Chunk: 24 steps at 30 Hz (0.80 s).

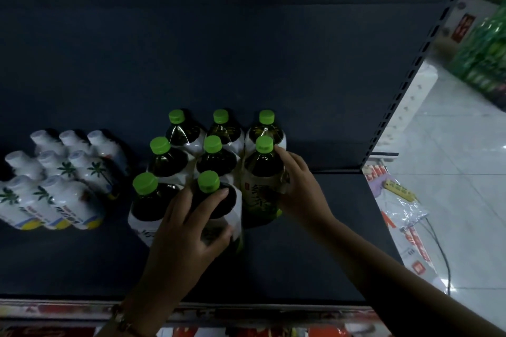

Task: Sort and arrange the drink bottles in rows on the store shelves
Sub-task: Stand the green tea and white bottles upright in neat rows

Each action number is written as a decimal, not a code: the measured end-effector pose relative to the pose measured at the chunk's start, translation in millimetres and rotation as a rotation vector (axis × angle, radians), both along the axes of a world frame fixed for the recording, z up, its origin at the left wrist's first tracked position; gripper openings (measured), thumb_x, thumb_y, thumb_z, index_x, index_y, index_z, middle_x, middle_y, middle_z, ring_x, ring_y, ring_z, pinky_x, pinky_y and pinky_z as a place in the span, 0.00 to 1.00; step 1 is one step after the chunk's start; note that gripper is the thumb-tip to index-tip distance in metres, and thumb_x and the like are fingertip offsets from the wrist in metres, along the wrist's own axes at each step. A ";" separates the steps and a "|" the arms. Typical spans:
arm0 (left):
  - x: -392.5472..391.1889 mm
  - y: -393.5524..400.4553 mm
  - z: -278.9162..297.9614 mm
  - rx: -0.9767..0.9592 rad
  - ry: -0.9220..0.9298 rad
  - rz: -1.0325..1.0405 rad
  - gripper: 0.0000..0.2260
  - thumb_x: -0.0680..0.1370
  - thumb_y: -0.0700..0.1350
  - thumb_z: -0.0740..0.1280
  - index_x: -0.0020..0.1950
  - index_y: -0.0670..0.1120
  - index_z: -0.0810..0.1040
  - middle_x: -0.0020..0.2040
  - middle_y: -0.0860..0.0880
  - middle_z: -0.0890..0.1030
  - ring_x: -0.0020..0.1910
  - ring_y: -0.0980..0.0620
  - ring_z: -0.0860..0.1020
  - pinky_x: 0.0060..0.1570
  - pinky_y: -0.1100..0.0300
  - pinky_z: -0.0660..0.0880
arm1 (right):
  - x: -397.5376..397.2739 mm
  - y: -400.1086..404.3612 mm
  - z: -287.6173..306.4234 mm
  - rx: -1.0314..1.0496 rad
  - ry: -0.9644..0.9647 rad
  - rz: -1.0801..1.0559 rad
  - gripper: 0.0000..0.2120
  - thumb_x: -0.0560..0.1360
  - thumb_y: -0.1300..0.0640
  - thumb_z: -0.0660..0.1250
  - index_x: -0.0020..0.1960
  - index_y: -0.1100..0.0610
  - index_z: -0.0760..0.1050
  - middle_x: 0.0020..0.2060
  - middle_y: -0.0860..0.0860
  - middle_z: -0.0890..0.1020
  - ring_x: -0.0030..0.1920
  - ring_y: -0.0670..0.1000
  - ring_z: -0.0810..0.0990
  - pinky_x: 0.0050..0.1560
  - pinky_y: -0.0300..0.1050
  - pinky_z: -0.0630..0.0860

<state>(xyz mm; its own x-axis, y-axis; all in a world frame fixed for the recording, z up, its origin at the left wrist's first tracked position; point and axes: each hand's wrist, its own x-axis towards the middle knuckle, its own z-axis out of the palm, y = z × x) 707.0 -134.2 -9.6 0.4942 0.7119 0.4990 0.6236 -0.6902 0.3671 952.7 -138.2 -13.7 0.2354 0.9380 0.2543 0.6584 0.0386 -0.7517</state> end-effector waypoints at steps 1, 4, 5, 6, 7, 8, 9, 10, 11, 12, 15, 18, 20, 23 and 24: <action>1.0 -1.0 0.1 0.000 -0.003 0.009 0.27 0.74 0.56 0.67 0.72 0.50 0.72 0.65 0.44 0.71 0.67 0.47 0.71 0.62 0.57 0.71 | 2.0 0.7 -0.7 -0.010 -0.012 0.011 0.45 0.67 0.57 0.78 0.77 0.46 0.58 0.72 0.46 0.66 0.67 0.48 0.70 0.59 0.44 0.76; 3.5 -2.7 -0.4 -0.004 -0.014 0.021 0.26 0.74 0.56 0.66 0.71 0.49 0.73 0.66 0.43 0.71 0.68 0.48 0.70 0.63 0.59 0.69 | 6.0 3.2 -2.3 -0.020 -0.034 0.026 0.45 0.66 0.56 0.78 0.77 0.46 0.58 0.72 0.46 0.65 0.68 0.50 0.70 0.61 0.50 0.77; 4.4 -3.6 -0.7 -0.008 -0.019 0.021 0.26 0.75 0.56 0.66 0.71 0.49 0.73 0.67 0.43 0.71 0.69 0.49 0.69 0.64 0.59 0.68 | 6.4 3.6 -2.1 -0.025 -0.039 0.026 0.45 0.66 0.57 0.78 0.76 0.45 0.58 0.72 0.46 0.65 0.68 0.50 0.70 0.61 0.51 0.77; 5.2 -4.8 -1.2 -0.014 -0.023 0.023 0.26 0.75 0.56 0.66 0.72 0.50 0.73 0.67 0.43 0.70 0.69 0.49 0.69 0.64 0.59 0.69 | 6.6 3.7 -1.6 -0.031 -0.038 0.025 0.45 0.66 0.57 0.78 0.76 0.45 0.58 0.71 0.45 0.65 0.68 0.50 0.70 0.61 0.52 0.77; 5.8 -6.1 -1.9 -0.018 -0.026 0.026 0.26 0.75 0.56 0.66 0.72 0.50 0.72 0.67 0.44 0.70 0.69 0.49 0.69 0.64 0.58 0.69 | 6.9 3.8 -0.2 -0.032 -0.033 0.026 0.44 0.65 0.57 0.78 0.74 0.44 0.59 0.70 0.45 0.66 0.67 0.50 0.70 0.60 0.52 0.77; 5.9 -7.2 -2.2 -0.019 -0.024 0.031 0.26 0.76 0.56 0.65 0.73 0.51 0.71 0.66 0.45 0.71 0.68 0.48 0.70 0.63 0.58 0.70 | 7.4 3.6 1.5 -0.028 -0.033 0.027 0.43 0.64 0.57 0.79 0.73 0.43 0.61 0.69 0.45 0.67 0.66 0.50 0.71 0.59 0.52 0.78; 5.6 -8.2 -2.0 -0.020 -0.020 0.036 0.26 0.76 0.56 0.65 0.73 0.51 0.71 0.65 0.46 0.71 0.68 0.49 0.70 0.63 0.58 0.70 | 8.0 3.8 4.0 -0.020 -0.044 0.026 0.42 0.63 0.56 0.79 0.71 0.44 0.62 0.67 0.45 0.69 0.63 0.50 0.73 0.57 0.52 0.78; 4.9 -9.0 -1.5 -0.019 -0.012 0.041 0.26 0.76 0.56 0.65 0.74 0.52 0.71 0.65 0.47 0.71 0.67 0.49 0.71 0.62 0.59 0.70 | 8.7 3.7 6.6 -0.012 -0.066 0.026 0.41 0.63 0.54 0.79 0.70 0.45 0.64 0.64 0.45 0.70 0.61 0.49 0.74 0.55 0.50 0.79; 3.9 -9.6 -1.0 -0.013 0.003 0.045 0.26 0.77 0.56 0.65 0.74 0.51 0.70 0.65 0.47 0.70 0.67 0.50 0.70 0.62 0.59 0.70 | 9.2 3.2 9.7 -0.008 -0.089 0.029 0.39 0.62 0.53 0.80 0.69 0.46 0.65 0.61 0.44 0.70 0.58 0.47 0.75 0.52 0.48 0.79; 2.7 -10.0 -0.8 0.003 0.028 0.049 0.27 0.77 0.56 0.66 0.75 0.51 0.69 0.66 0.47 0.70 0.68 0.49 0.70 0.63 0.58 0.70 | 9.8 2.1 12.9 -0.013 -0.109 0.035 0.38 0.62 0.51 0.79 0.67 0.46 0.66 0.59 0.42 0.70 0.55 0.46 0.75 0.48 0.44 0.78; -1.3 -11.2 -2.3 0.059 0.146 0.057 0.33 0.75 0.52 0.72 0.78 0.52 0.65 0.74 0.43 0.66 0.74 0.44 0.65 0.68 0.55 0.67 | 12.3 -4.0 19.0 -0.055 -0.147 0.076 0.39 0.60 0.50 0.80 0.66 0.47 0.66 0.56 0.40 0.69 0.52 0.46 0.77 0.44 0.38 0.75; -4.3 -13.4 -5.5 0.088 0.194 0.085 0.35 0.74 0.51 0.73 0.79 0.52 0.62 0.76 0.41 0.64 0.76 0.41 0.63 0.70 0.52 0.65 | 12.9 -16.6 21.3 -0.085 -0.133 0.097 0.40 0.59 0.47 0.81 0.67 0.46 0.66 0.57 0.40 0.70 0.53 0.44 0.77 0.47 0.43 0.80; -3.9 -13.5 -5.7 0.096 0.202 0.094 0.36 0.74 0.50 0.73 0.79 0.52 0.62 0.76 0.40 0.65 0.75 0.40 0.64 0.70 0.48 0.67 | 13.4 -28.0 22.5 -0.117 -0.127 0.116 0.41 0.59 0.46 0.81 0.67 0.46 0.65 0.58 0.39 0.69 0.54 0.44 0.77 0.48 0.43 0.80; -3.5 -14.1 -3.9 0.107 0.217 0.109 0.37 0.74 0.49 0.74 0.79 0.51 0.62 0.74 0.40 0.66 0.74 0.40 0.65 0.69 0.46 0.70 | 9.9 -43.7 20.7 -0.131 -0.104 0.167 0.43 0.59 0.45 0.81 0.68 0.46 0.65 0.59 0.38 0.67 0.55 0.43 0.76 0.49 0.41 0.80; -3.4 -15.1 -3.3 0.105 0.213 0.111 0.36 0.74 0.49 0.74 0.79 0.51 0.62 0.74 0.40 0.65 0.74 0.40 0.65 0.69 0.46 0.70 | 7.3 -47.1 19.0 -0.126 -0.100 0.170 0.43 0.59 0.45 0.81 0.69 0.47 0.64 0.59 0.38 0.67 0.55 0.43 0.75 0.49 0.40 0.79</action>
